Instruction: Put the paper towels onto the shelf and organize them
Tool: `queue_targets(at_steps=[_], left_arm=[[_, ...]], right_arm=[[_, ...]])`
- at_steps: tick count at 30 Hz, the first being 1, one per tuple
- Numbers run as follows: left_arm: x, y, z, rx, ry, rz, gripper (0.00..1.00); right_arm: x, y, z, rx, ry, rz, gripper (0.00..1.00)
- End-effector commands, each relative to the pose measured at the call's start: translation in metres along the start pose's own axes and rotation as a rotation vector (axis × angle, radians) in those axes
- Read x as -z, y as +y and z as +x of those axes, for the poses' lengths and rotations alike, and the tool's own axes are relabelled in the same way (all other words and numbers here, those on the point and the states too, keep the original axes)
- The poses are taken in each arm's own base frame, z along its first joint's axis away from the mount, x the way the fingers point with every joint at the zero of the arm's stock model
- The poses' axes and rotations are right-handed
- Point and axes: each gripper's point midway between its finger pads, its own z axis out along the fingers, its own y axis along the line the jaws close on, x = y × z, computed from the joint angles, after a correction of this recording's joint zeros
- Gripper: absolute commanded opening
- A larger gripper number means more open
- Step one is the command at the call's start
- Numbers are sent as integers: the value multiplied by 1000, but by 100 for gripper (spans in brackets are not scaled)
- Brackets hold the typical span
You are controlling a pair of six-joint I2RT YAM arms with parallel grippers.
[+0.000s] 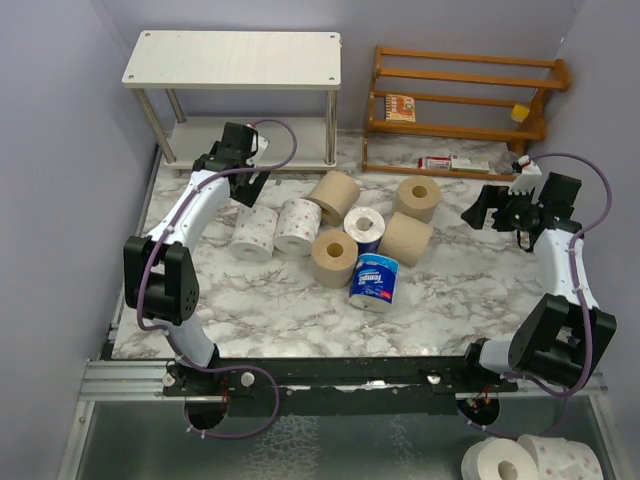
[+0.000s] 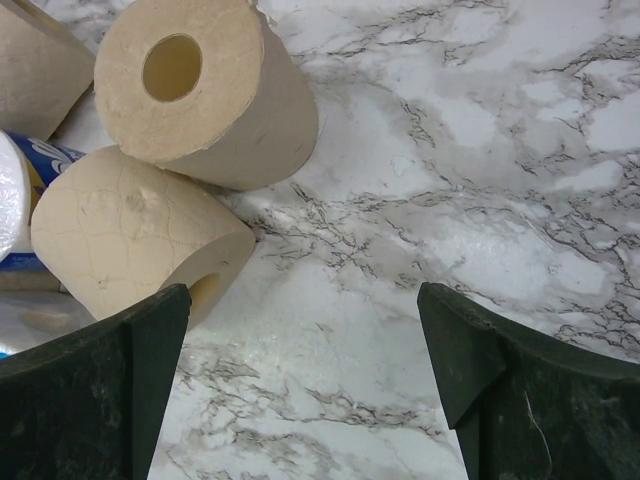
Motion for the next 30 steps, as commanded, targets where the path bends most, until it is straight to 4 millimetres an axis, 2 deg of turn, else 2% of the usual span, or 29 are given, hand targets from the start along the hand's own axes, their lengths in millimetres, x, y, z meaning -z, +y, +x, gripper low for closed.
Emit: queue_targets(at_steps=[1, 5, 8, 10, 12, 14, 17, 21, 26, 30], left_arm=[[30, 9, -1, 16, -67, 7, 99], [42, 30, 16, 120, -131, 42, 99], [59, 56, 28, 266, -202, 100, 99], [75, 72, 32, 346, -253, 125, 99], [85, 77, 38, 364, -273, 135, 99], [92, 82, 43, 374, -283, 120, 99], [106, 93, 48, 366, -287, 60, 99], [126, 109, 56, 379, -297, 10, 99], [130, 102, 63, 390, -303, 31, 99], [128, 105, 67, 419, -306, 39, 99]], right_arm=[[2, 11, -2, 20, -15, -50, 100], [1, 17, -1, 8, -20, -83, 99], [0, 39, -6, 24, -10, -205, 100], [-8, 53, -18, 118, 5, -220, 99], [-23, 53, -34, 215, 19, -127, 99], [-44, 40, -45, 235, 63, -7, 99], [-67, 28, -62, 149, 128, 24, 96], [-92, 27, -74, 70, 96, -3, 92], [-115, 22, -67, 22, 90, -21, 78], [-126, 28, -49, 3, 133, -88, 76]])
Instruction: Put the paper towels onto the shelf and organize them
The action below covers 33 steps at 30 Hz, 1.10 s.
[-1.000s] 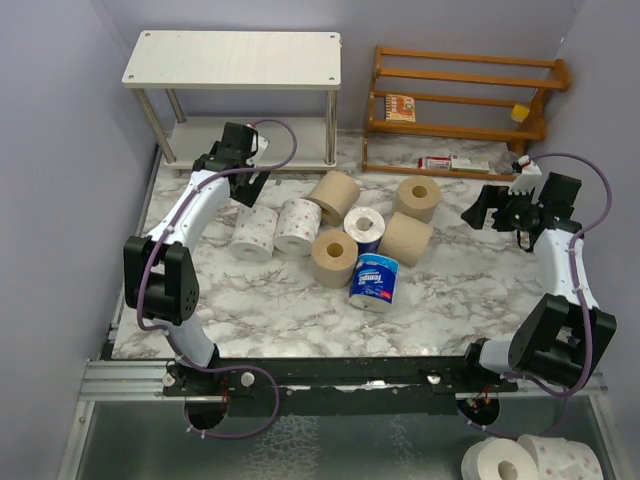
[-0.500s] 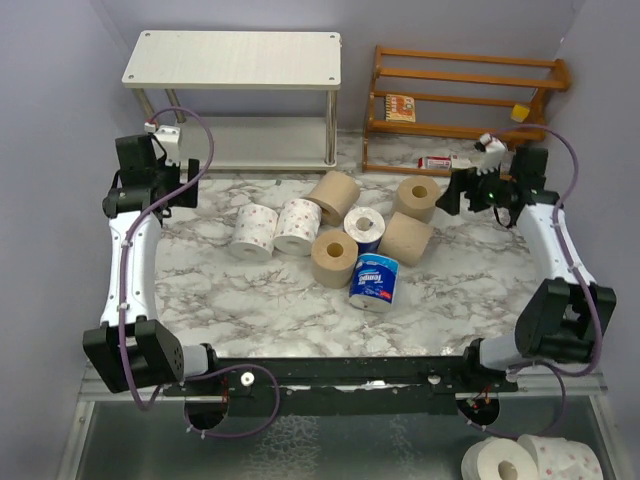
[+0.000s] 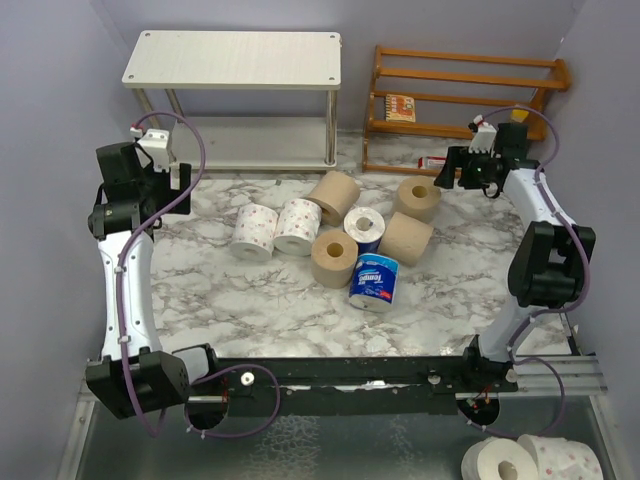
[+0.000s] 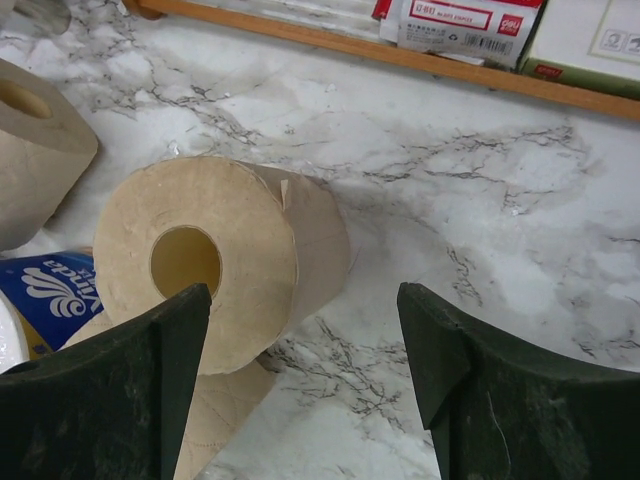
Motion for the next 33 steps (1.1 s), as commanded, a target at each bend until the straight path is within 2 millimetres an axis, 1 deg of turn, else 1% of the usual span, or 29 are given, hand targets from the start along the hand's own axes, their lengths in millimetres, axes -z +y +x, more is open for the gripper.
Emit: queue_targets(at_steps=[1, 4, 10, 13, 15, 17, 20, 21, 22, 23, 28, 30, 33], left_arm=[[3, -3, 5, 32, -11, 46, 99], [0, -3, 6, 55, -16, 66, 99], [-1, 4, 15, 83, -9, 55, 99], [-1, 7, 20, 95, -9, 45, 99], [0, 9, 22, 102, -10, 41, 99], [0, 10, 24, 110, -12, 41, 99], [1, 12, 25, 119, -14, 39, 99], [1, 12, 26, 121, -13, 37, 99], [1, 13, 26, 123, -15, 35, 99], [1, 13, 26, 123, -16, 34, 99], [1, 15, 28, 131, -16, 31, 99], [1, 16, 28, 135, -17, 30, 99], [1, 17, 29, 140, -17, 29, 99]], right_arm=[[-16, 6, 8, -32, 7, -71, 76], [-23, 11, 17, -46, 32, -122, 76], [-37, 7, 32, -64, 83, -140, 79], [-41, 7, 35, -68, 92, -148, 79], [-43, 7, 35, -71, 92, -153, 77], [-46, 8, 36, -76, 96, -166, 63], [-48, 8, 36, -83, 102, -182, 36], [-49, 10, 35, -86, 105, -189, 14], [-49, 10, 34, -92, 108, -193, 3], [-49, 11, 33, -96, 111, -200, 2], [-41, 18, 25, -107, 102, -220, 1], [-33, 23, 18, -125, 92, -222, 1], [-13, 44, 2, -189, 74, -279, 1]])
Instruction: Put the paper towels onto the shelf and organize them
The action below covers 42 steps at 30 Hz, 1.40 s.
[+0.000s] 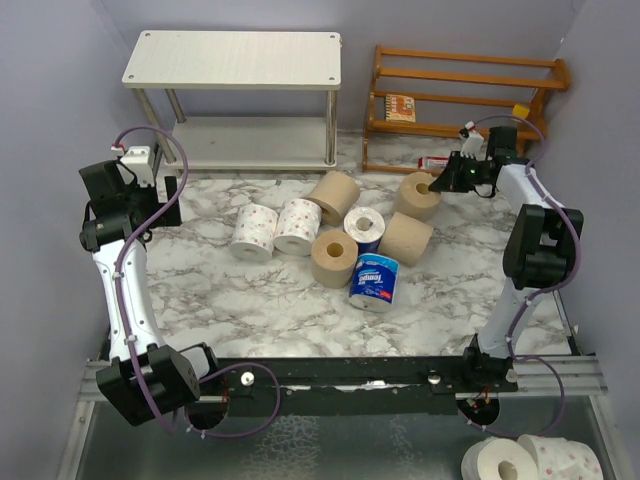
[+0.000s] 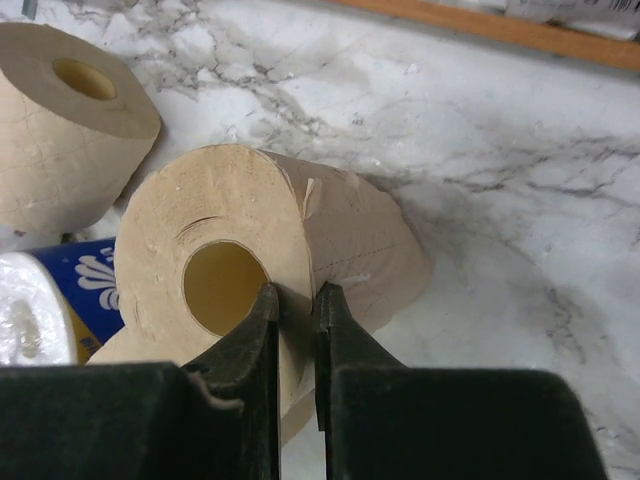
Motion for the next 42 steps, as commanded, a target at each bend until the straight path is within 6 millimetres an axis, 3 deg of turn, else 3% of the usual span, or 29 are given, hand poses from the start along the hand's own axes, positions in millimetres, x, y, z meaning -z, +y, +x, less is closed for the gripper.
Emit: queue_targets(at_steps=[1, 6, 9, 12, 18, 22, 28, 30, 34, 36, 38, 42], left_arm=[[5, -2, -8, 11, -47, 14, 99], [4, 0, -7, 20, -45, 12, 99], [2, 1, -4, 24, -38, 11, 99], [2, 0, -2, 23, -37, 14, 99], [5, -1, -2, 22, -45, 13, 99], [5, -2, -2, 24, -46, 16, 99], [8, -1, -6, 33, -56, 21, 99], [8, 0, -5, 37, -54, 20, 99], [8, 3, -3, 43, -56, 12, 99], [8, 4, -3, 47, -56, 11, 99], [9, 5, -2, 51, -58, 6, 99], [9, 8, 2, 57, -56, -6, 99]], right_arm=[[28, 44, -18, -86, -20, -111, 1], [66, 97, -52, -7, -129, -274, 1], [94, 111, -89, 63, -272, -221, 1], [112, 126, -112, 59, -321, -232, 1], [122, 156, -119, -91, -294, -397, 1], [121, 174, -119, -121, -350, -497, 1], [101, 210, -146, 72, -433, -365, 1], [86, 219, -152, 99, -410, -331, 1], [41, 232, -145, 109, -340, -241, 1], [27, 241, -145, 105, -350, -240, 1], [26, 253, -156, 104, -382, -267, 1], [53, 281, -196, 117, -425, -306, 1]])
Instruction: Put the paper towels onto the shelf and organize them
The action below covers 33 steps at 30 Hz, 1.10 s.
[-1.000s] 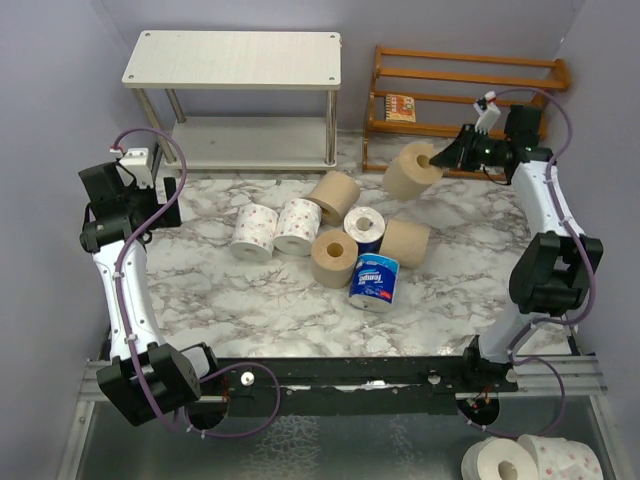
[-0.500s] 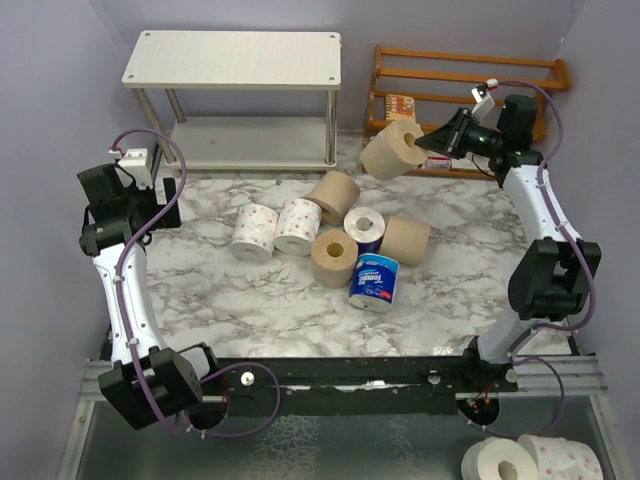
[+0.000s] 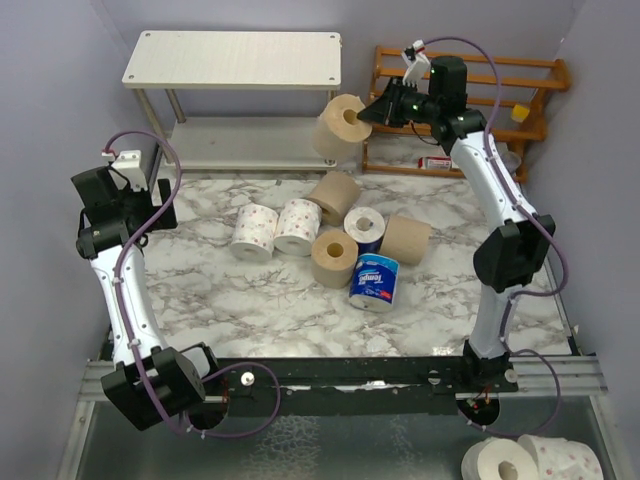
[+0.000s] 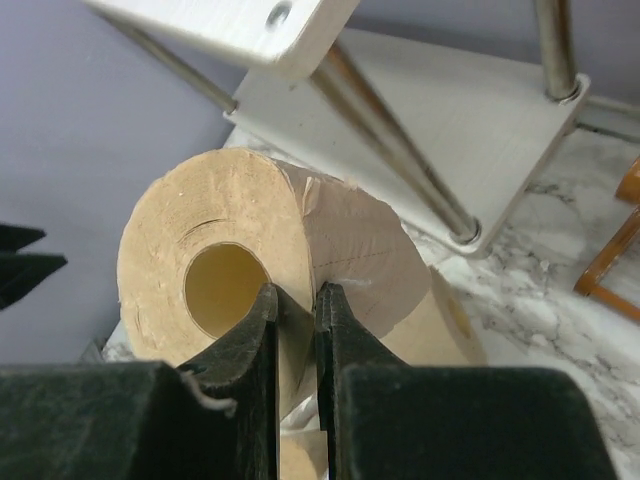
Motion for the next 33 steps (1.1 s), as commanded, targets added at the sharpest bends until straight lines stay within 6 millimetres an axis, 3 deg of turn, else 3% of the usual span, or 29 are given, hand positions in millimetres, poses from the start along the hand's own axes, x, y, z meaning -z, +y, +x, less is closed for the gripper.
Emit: queue_targets(at_steps=[1, 6, 14, 19, 25, 33], left_arm=[[6, 1, -2, 14, -38, -2, 99], [5, 5, -6, 30, -40, -11, 99], [6, 5, -6, 31, -39, -10, 99], [4, 4, -8, 37, -41, -2, 99], [3, 2, -9, 50, -41, 13, 99], [7, -7, -6, 58, -57, 46, 99]], right_arm=[[13, 23, -76, 46, -142, 24, 1], [37, 54, -121, 123, -332, -26, 1], [56, 90, -142, 138, -379, -116, 1], [56, 80, -162, 124, -470, -54, 1], [44, 87, -178, 126, -546, -128, 1], [12, 78, -163, 145, -536, -150, 1]])
